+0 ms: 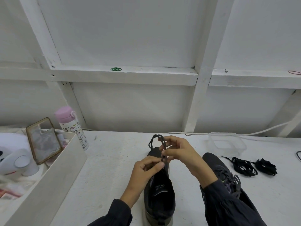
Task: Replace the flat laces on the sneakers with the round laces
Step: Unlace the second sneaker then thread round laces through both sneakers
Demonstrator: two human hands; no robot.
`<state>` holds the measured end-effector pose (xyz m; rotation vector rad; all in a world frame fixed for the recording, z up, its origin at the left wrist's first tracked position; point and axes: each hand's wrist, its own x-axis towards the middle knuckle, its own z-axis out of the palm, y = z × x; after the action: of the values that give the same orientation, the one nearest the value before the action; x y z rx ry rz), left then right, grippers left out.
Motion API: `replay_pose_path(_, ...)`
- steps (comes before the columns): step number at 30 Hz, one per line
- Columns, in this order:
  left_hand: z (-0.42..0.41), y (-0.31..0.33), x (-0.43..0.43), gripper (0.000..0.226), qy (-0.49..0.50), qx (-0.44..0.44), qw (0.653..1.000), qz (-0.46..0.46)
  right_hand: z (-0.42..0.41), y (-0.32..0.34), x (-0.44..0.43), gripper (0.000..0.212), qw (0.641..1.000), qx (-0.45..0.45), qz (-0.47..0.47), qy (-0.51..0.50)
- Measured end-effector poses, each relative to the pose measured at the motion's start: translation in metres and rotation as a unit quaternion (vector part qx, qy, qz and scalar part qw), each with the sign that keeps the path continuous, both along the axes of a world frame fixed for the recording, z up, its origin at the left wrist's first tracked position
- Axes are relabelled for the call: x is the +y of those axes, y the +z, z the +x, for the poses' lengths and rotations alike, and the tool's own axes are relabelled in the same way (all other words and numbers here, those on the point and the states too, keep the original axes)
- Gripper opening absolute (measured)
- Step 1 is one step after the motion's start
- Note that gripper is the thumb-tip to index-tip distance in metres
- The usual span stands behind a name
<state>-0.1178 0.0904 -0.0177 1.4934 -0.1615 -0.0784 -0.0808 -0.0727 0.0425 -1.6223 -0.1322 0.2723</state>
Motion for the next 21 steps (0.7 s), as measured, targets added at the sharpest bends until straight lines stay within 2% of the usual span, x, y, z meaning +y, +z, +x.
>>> replay_pose_path(4,0.003,-0.001,-0.003,0.019,0.01,0.007,1.0,-0.003,0.001,0.001,0.001,0.043,0.999,-0.013,0.011,-0.036)
replay_pose_path(10,0.01,-0.001,-0.003,0.033,-0.004,0.012,1.0,0.019,-0.001,0.007,0.0,0.04,0.995,-0.023,0.073,-0.068)
replay_pose_path(17,0.013,0.01,-0.001,0.015,-0.012,0.039,0.999,0.002,0.002,0.002,-0.002,0.049,0.991,-0.035,0.077,-0.101)
replay_pose_path(21,0.012,0.016,0.005,0.023,-0.023,0.054,0.998,-0.039,0.001,-0.003,-0.006,0.053,0.99,-0.02,0.088,-0.106)
